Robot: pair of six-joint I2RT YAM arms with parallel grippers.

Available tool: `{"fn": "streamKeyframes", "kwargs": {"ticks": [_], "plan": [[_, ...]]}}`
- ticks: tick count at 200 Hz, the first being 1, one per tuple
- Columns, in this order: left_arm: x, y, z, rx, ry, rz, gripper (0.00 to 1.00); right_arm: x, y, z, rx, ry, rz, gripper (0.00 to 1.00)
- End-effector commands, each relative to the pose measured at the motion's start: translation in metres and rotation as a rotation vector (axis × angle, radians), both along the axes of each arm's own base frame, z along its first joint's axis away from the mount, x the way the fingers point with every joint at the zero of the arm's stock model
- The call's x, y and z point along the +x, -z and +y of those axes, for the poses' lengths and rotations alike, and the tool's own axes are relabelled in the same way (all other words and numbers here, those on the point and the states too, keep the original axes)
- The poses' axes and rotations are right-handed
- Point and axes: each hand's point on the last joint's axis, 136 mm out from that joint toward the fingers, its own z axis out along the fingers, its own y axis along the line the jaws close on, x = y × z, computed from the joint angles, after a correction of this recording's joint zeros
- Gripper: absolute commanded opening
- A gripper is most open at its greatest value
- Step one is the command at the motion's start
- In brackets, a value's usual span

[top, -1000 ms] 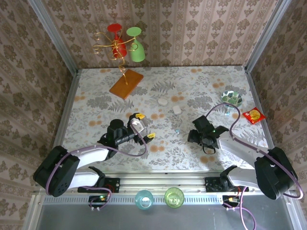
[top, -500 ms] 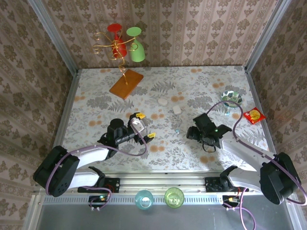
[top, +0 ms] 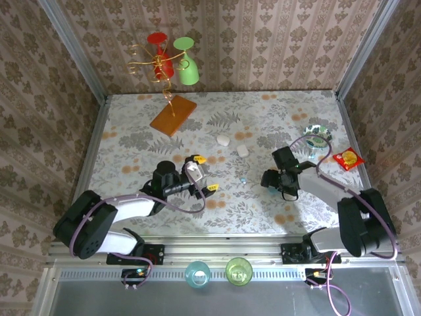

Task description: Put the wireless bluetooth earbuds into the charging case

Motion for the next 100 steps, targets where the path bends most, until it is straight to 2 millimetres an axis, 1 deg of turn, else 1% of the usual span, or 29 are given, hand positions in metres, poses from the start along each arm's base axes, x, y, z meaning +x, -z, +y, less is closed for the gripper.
{"fn": "streamKeyframes", "kwargs": {"ticks": [1,22,45,68,81,84,100], "plan": [[-0.002,-0.018,-0.012,-0.046,0.05,-0.046,1.0,0.016,-0.001,0.015,0.024,-0.119,-0.02,0.81],[-0.004,-0.014,-0.014,-0.043,0.06,-0.033,1.0,0.012,0.003,0.02,0.055,-0.129,0.002,0.75],[-0.006,-0.012,-0.019,-0.045,0.07,-0.016,1.0,0.004,0.004,0.034,0.138,-0.117,0.022,0.71],[-0.005,-0.007,-0.029,-0.065,0.065,0.034,1.0,-0.003,0.002,0.049,0.218,-0.061,0.031,0.66],[-0.009,-0.005,-0.037,-0.08,0.076,0.04,1.0,-0.006,0.003,0.056,0.257,-0.01,0.029,0.63],[-0.011,-0.003,-0.039,-0.078,0.079,0.041,1.0,-0.004,-0.004,0.058,0.277,0.003,0.003,0.63],[-0.016,0.004,-0.049,-0.084,0.076,0.051,1.0,-0.005,-0.01,0.064,0.338,0.083,-0.033,0.62]]}}
